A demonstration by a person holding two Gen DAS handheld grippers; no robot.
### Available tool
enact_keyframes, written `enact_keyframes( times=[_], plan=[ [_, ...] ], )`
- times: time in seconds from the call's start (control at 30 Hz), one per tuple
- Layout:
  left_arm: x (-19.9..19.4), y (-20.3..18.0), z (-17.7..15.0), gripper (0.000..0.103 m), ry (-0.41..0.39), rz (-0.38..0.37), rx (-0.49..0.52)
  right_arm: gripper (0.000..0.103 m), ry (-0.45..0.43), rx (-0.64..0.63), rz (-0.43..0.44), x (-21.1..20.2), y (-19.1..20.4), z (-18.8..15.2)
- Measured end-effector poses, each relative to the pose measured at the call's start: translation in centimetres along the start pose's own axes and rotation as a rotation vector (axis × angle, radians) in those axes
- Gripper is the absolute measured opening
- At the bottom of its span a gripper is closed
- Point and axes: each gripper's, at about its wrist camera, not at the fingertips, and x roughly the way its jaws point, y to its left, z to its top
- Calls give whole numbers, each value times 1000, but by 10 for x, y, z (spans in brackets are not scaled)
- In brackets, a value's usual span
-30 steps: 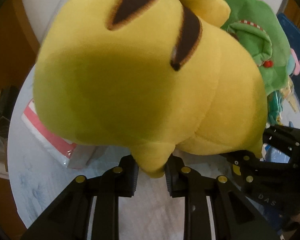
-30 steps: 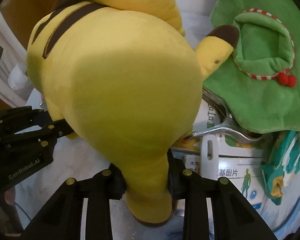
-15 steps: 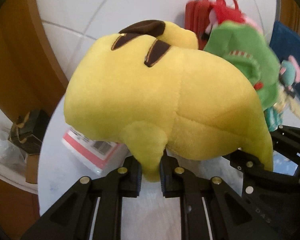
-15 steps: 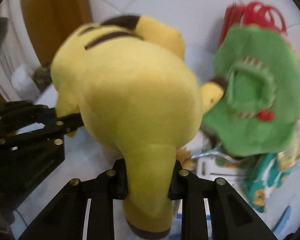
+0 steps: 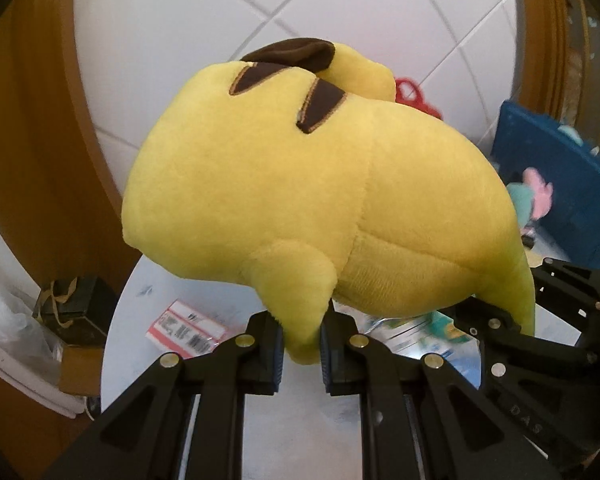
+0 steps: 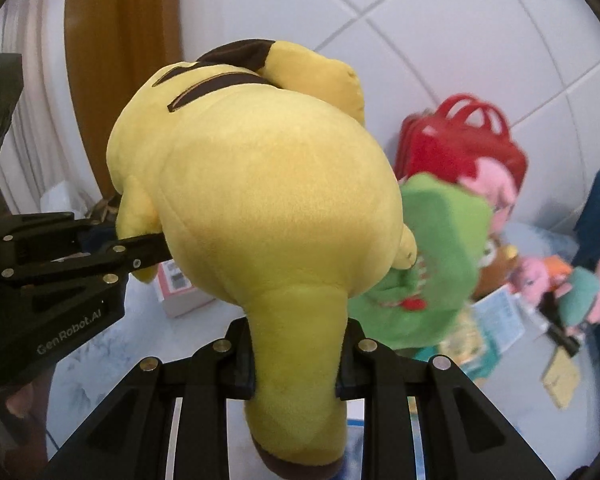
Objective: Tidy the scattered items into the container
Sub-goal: 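Carry the Pikachu plush with both tools over the blue crate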
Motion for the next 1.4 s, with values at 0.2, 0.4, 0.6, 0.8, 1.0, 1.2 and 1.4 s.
enact_keyframes(
  times=[0.2, 0.4, 0.6, 0.8, 1.0, 1.2, 1.4],
  plan=[
    [-44, -48, 13, 14, -57, -21, 1, 25, -57, -8, -29, -63, -33, -2],
    [-71, -86, 13, 14, -80, -86, 54, 25, -90, 17, -104, -115, -57, -17],
    [-91, -130, 13, 14, -85, -127, 97, 25, -96, 94, -132, -148, -85, -36],
    [-97, -186, 19, 14, -89, -143, 125, 25, -102, 124, -154, -176, -125, -52],
    [-98, -272, 34, 14, -98, -146, 114, 25, -107, 113, -165, -208, -200, -67],
    [-86, -346, 54, 14, -67, -166, 68, 25, -62, 76, -173, -237, -279, -74],
    [-68, -396, 82, 14, -42, -157, 91, 25, -45, 94, -162, -245, -337, -71]
  ],
)
